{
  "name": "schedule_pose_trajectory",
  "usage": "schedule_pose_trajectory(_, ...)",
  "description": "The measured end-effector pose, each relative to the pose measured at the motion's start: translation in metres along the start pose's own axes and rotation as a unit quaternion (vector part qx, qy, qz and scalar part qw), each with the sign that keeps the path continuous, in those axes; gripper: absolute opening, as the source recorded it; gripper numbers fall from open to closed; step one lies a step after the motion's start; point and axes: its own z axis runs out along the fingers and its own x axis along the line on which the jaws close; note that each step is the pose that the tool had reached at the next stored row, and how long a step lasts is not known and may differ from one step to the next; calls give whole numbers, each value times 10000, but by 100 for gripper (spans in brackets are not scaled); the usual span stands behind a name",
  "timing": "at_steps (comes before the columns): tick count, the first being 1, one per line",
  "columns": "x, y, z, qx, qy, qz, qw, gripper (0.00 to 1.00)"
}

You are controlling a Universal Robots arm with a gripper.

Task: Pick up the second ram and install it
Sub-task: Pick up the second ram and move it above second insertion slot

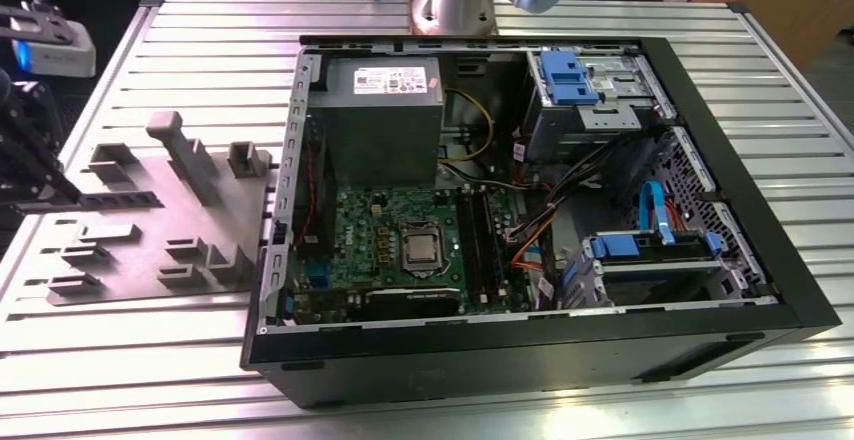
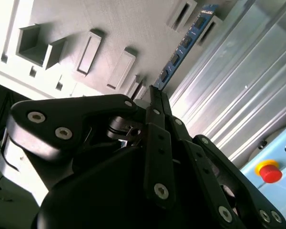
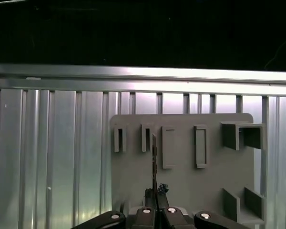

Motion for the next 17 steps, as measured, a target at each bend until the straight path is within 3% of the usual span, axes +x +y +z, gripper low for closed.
schedule_pose_trajectory(17,-15,-1,-570,0,0,0,10000,12)
